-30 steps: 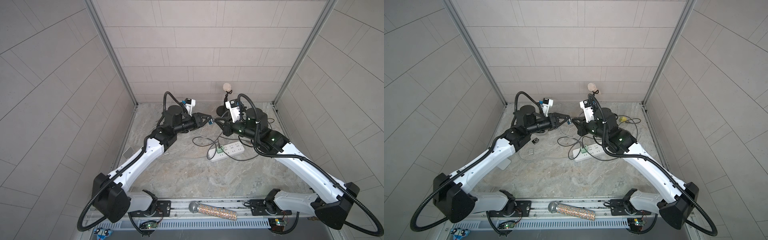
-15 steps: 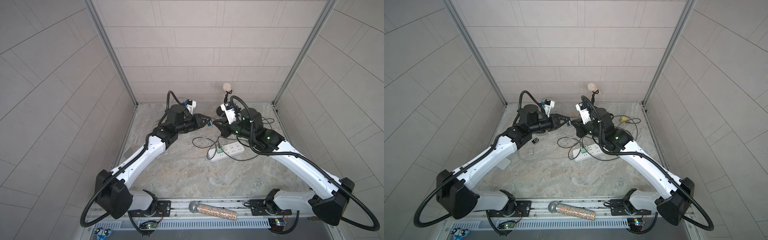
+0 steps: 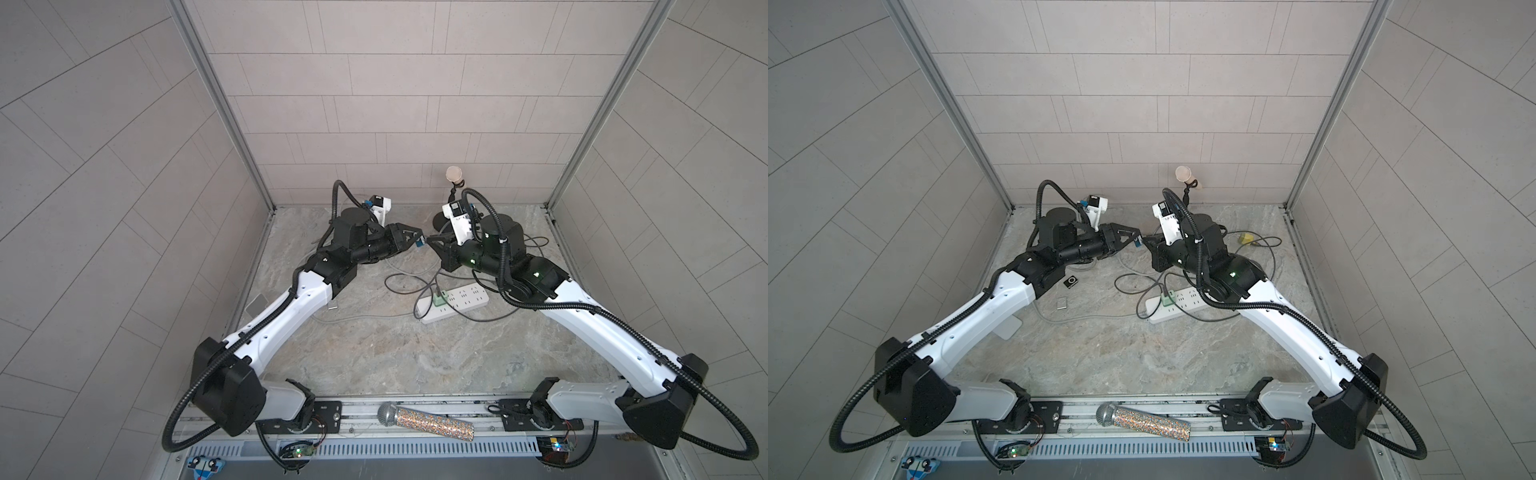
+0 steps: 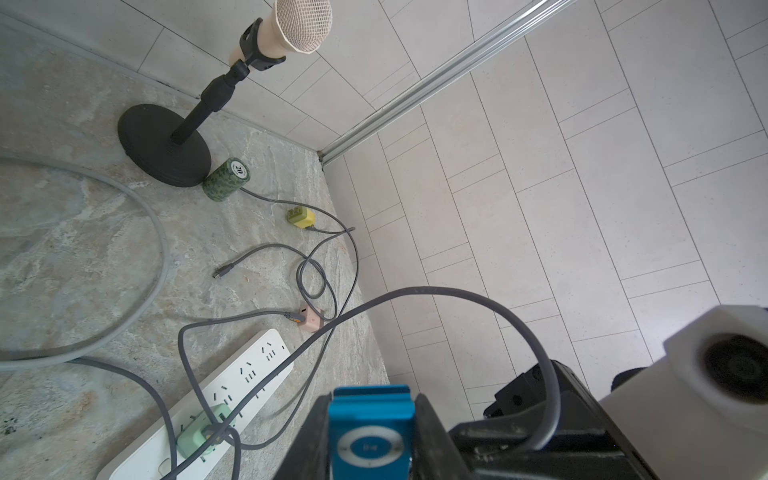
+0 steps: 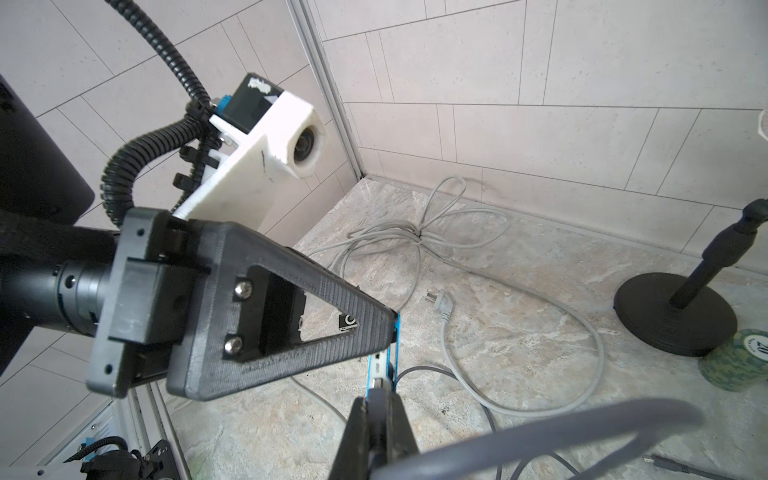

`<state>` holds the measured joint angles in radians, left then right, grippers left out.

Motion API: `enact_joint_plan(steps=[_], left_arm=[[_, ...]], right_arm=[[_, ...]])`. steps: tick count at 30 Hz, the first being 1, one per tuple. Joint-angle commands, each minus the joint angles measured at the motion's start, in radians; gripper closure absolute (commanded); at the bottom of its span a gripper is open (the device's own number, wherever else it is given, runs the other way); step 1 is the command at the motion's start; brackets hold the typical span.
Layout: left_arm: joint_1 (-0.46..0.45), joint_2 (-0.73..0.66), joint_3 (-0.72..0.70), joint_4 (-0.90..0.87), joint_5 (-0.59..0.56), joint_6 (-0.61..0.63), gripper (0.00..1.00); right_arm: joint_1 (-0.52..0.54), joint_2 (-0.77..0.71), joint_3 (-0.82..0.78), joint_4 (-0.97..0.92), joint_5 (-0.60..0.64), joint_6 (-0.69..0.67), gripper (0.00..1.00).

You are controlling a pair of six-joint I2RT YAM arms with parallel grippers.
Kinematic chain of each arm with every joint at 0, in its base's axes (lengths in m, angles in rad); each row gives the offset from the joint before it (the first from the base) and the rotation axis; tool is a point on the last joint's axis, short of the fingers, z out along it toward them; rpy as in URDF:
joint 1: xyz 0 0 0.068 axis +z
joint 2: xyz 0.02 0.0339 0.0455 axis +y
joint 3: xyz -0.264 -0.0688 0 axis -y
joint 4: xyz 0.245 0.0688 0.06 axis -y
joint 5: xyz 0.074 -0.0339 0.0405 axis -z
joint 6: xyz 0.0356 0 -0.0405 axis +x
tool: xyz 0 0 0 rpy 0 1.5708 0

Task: Charge mp3
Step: Insert the charging cable into the MP3 player.

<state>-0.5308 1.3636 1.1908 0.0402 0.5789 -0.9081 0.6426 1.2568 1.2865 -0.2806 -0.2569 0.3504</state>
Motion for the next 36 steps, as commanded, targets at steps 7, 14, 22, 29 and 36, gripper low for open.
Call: enact_joint_plan(steps=[7,14,22,29,36], left_arm=[[-0.086,-0.045,0.117,0.176,0.102,0.06,1.0],[-0.104,-0.048,0.144,0.16,0.116,0.084,1.0],[-0.156,-0.039,0.19,0.103,0.15,0.165,1.0],[-0.163,-0.041,0.202,0.089,0.142,0.178,1.0],[-0.161,-0.037,0.188,0.0,0.105,0.203,1.0]], right_arm=[[0.02,0.084,-0.003,-0.189,-0.021,-0.038,1.0],[0.02,0.116,0.007,-0.189,-0.024,-0.03,1.0],[0.02,0.16,0.041,-0.238,-0.017,-0.024,1.0],[0.019,0.172,0.03,-0.229,-0.02,0.0,1.0],[0.019,0.101,0.027,-0.191,-0.035,0.049,0.76]])
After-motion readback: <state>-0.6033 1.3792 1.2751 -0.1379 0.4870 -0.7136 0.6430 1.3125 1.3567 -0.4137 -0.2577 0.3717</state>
